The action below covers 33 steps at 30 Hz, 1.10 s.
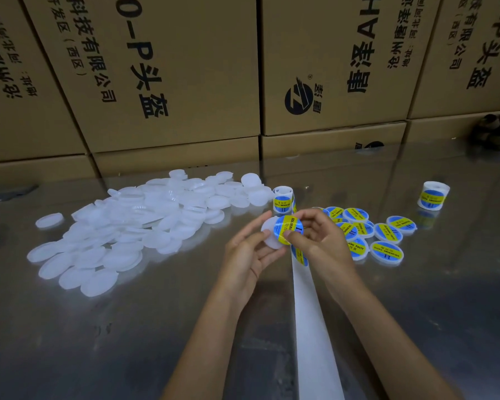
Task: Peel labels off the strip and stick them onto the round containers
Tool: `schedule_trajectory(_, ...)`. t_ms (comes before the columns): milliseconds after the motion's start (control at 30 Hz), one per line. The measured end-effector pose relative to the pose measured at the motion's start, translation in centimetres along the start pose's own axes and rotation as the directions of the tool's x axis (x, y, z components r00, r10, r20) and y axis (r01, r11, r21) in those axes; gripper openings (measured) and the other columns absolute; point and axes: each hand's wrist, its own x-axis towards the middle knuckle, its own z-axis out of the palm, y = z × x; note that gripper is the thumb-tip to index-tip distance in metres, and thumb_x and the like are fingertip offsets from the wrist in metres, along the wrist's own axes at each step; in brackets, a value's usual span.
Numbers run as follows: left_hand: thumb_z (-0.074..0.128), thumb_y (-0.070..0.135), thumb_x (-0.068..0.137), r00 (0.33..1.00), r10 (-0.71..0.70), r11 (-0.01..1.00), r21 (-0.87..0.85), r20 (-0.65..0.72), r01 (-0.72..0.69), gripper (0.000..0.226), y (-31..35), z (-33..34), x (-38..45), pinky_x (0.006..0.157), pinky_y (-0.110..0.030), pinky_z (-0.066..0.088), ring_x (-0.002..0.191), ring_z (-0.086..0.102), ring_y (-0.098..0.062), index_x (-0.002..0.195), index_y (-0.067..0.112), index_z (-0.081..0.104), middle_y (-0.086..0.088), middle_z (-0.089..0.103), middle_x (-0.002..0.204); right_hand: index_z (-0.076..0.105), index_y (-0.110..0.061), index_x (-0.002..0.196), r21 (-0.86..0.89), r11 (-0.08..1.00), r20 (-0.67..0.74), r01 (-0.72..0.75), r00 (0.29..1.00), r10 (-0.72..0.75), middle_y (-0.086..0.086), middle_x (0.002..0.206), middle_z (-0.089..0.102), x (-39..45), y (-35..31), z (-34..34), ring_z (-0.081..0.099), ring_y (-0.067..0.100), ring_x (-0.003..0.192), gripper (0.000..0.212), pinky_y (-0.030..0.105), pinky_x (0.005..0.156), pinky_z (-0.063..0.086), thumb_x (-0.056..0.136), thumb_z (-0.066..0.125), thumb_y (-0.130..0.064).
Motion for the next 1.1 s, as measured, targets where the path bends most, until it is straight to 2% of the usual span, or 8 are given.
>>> schedule_trajectory(167, 0.041, -0.003, 0.098, 0.999, -0.018, 1.000, 0.017, 0.036, 0.017, 0.038, 0.2, 0.8, -0.4, 0.069, -0.030, 0.061, 0.091, 0.075, -0.023, 0.110, 0.017, 0.070, -0.014, 0.076, 0.107, 0.062, -0.017, 0.090, -0.097, 0.993, 0.002, 0.063, 0.998, -0.063, -0.010, 0.079, 0.068, -0.3, 0.2, 0.3, 0.063, 0.008, 0.073, 0.029, 0.018, 0.066, 0.053, 0.080, 0.073, 0.007)
schedule_trajectory(300, 0.042, -0.003, 0.098, 0.999, -0.014, 0.999, 0.038, 0.044, 0.012, 0.038, 0.2, 0.9, -0.4, 0.070, -0.030, 0.061, 0.091, 0.075, -0.021, 0.111, 0.019, 0.069, -0.012, 0.076, 0.106, 0.061, -0.020, 0.087, -0.132, 0.988, -0.004, 0.084, 0.996, -0.086, -0.014, 0.074, 0.067, -0.2, 0.4, 0.4, 0.061, 0.006, 0.068, 0.031, 0.015, 0.063, 0.050, 0.078, 0.075, 0.006)
schedule_trajectory(567, 0.046, -0.001, 0.098, 0.999, -0.003, 0.997, 0.079, 0.044, -0.001, 0.037, -0.1, 0.9, -0.4, 0.072, -0.028, 0.060, 0.097, 0.074, -0.022, 0.117, 0.021, 0.069, -0.010, 0.076, 0.109, 0.061, -0.025, 0.088, -0.217, 0.970, -0.018, 0.111, 0.993, -0.118, -0.016, 0.078, 0.066, -0.2, 1.1, 0.3, 0.060, 0.008, 0.069, 0.031, 0.018, 0.064, 0.050, 0.078, 0.076, 0.000)
schedule_trajectory(767, 0.051, -0.005, 0.096, 0.999, 0.039, 0.991, 0.130, 0.020, -0.041, 0.039, -0.4, 1.0, -0.6, 0.070, -0.025, 0.059, 0.094, 0.075, -0.019, 0.118, 0.019, 0.071, -0.009, 0.076, 0.109, 0.057, -0.037, 0.086, -0.374, 0.917, -0.045, 0.142, 0.984, -0.171, -0.022, 0.082, 0.065, -0.3, 1.6, 0.4, 0.058, -0.001, 0.069, 0.034, 0.009, 0.061, 0.045, 0.077, 0.079, -0.013)
schedule_trajectory(867, 0.052, -0.006, 0.095, 0.999, 0.050, 0.992, 0.117, 0.006, -0.050, 0.038, -0.3, 1.1, -0.6, 0.069, -0.025, 0.059, 0.090, 0.075, -0.019, 0.115, 0.019, 0.072, -0.010, 0.076, 0.107, 0.058, -0.037, 0.093, -0.451, 0.879, -0.056, 0.154, 0.978, -0.200, -0.017, 0.091, 0.062, -0.4, 1.8, 0.4, 0.056, -0.003, 0.073, 0.032, 0.006, 0.062, 0.040, 0.076, 0.080, -0.019)
schedule_trajectory(1000, 0.054, -0.002, 0.096, 0.998, 0.055, 0.994, 0.093, -0.022, -0.053, 0.034, -0.4, 1.0, -0.6, 0.068, -0.025, 0.059, 0.090, 0.073, -0.020, 0.114, 0.019, 0.073, -0.011, 0.077, 0.104, 0.064, -0.022, 0.108, -0.535, 0.822, -0.049, 0.196, 0.964, -0.262, -0.012, 0.092, 0.051, -0.5, 2.0, 0.6, 0.052, -0.006, 0.075, 0.036, 0.003, 0.064, 0.036, 0.077, 0.082, -0.022)
schedule_trajectory(1100, 0.052, 0.000, 0.097, 0.999, 0.038, 0.999, 0.019, -0.030, -0.037, 0.031, -0.2, 0.8, -0.5, 0.069, -0.027, 0.060, 0.090, 0.074, -0.020, 0.112, 0.018, 0.073, -0.010, 0.077, 0.105, 0.049, -0.034, 0.120, -0.534, 0.835, -0.066, 0.137, 0.977, -0.202, -0.014, 0.093, 0.049, -0.5, 1.8, 0.3, 0.048, -0.001, 0.075, 0.055, 0.009, 0.063, 0.037, 0.076, 0.081, -0.037)
